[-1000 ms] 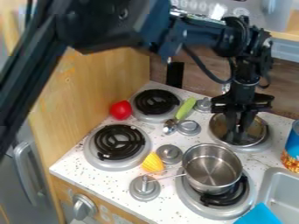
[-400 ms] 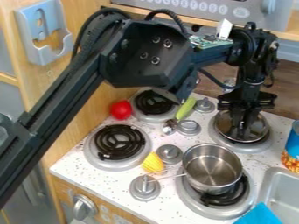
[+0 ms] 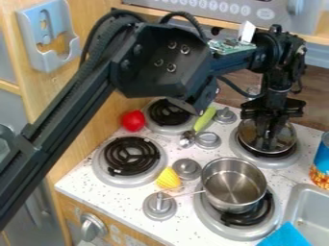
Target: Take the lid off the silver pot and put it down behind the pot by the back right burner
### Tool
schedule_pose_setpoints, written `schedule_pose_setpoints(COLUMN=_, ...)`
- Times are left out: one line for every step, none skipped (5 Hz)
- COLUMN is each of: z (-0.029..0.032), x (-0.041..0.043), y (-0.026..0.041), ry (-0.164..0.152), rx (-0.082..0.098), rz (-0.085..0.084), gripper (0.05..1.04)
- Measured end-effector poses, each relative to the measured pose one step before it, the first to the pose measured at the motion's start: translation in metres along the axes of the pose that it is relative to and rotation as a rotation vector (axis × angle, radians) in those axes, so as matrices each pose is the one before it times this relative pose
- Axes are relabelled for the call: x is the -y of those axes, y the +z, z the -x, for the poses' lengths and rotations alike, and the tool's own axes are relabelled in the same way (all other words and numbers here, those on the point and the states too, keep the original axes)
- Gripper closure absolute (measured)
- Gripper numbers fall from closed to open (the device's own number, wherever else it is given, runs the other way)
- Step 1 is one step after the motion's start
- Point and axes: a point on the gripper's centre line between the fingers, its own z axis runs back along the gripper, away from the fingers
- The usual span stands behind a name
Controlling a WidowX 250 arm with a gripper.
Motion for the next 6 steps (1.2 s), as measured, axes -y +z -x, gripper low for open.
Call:
schedule_pose_setpoints(z=0.01271, x=-0.01910, y=-0.03068, ry=0.0072, rx=0.0369, rz=-0.0428, gripper=0.761)
schedule_pose_setpoints(z=-0.00701, x=-0.00211, y=0.02094, ry=0.0206, rx=0.0286, rz=0.0203, gripper=0.761)
schedule_pose_setpoints(z=0.01353, x=-0.01147, y=-0.00522, ry=0.0048, rx=-0.0230, rz=-0.0037, gripper=0.708)
schedule_pose_setpoints(z=-0.00164, x=-0.00203, y=0.01907, ry=0.0389, rx=0.0385, rz=0.0458, gripper=0.405)
schedule_pose_setpoints(z=-0.00408, x=0.00065, y=0.02838, ry=0.0143, rx=0.0449, rz=0.0601, gripper=0.121)
schedule_pose_setpoints(z=-0.00169, x=0.00213, y=0.02869, ry=0.0184, rx=0.0112, rz=0.0488, gripper=0.073)
